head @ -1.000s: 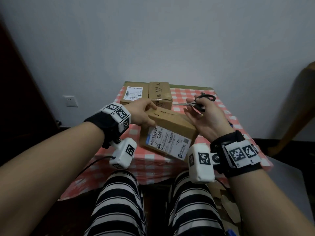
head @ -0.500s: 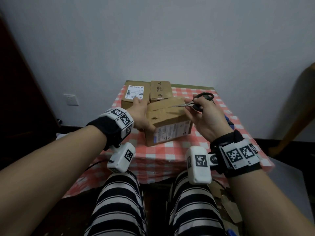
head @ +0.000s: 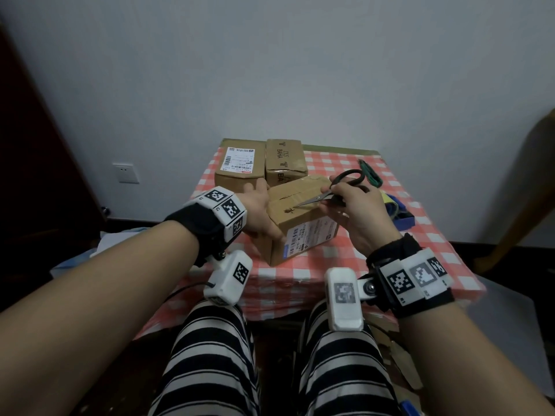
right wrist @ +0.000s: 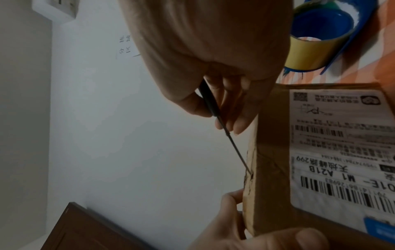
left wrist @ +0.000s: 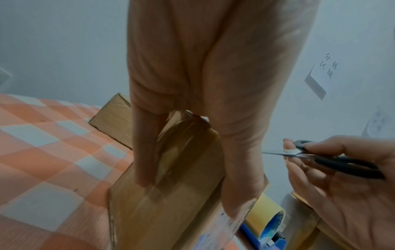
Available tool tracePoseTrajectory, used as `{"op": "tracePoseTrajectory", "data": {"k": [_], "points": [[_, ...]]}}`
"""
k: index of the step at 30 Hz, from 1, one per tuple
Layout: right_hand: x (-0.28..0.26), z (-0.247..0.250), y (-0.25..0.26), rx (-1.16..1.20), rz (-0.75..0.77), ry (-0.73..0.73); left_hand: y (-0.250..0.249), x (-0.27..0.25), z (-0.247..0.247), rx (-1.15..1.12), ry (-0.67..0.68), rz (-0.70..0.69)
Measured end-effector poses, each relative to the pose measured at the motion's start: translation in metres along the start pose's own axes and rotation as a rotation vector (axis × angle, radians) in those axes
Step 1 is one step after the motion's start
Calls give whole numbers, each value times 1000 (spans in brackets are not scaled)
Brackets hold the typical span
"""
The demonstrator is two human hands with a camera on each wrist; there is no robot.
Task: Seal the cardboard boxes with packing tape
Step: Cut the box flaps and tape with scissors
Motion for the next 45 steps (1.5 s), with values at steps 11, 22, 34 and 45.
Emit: {"op": "tracePoseTrajectory", "data": {"k": [11, 22, 34, 45], "points": [[2, -14, 6, -289, 117, -76, -4, 1, 1, 101, 45, 37], [-7, -22, -5, -397, 304, -126, -4, 2, 2, 96, 38, 27], [12, -2, -37, 131, 109, 46, -5, 1, 2, 73, 44, 4], [25, 3, -47, 322, -22, 193, -5, 1, 2, 111, 57, 14]]}}
Point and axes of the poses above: each hand's wrist, its own x-axis towards the middle knuckle, its own z-axis out of the back of the hand, y = z × x, the point moved 6 cm from there along x, towards the middle knuckle, and after that the axes turned 14 degrees about -z, right-handed, at the moved point
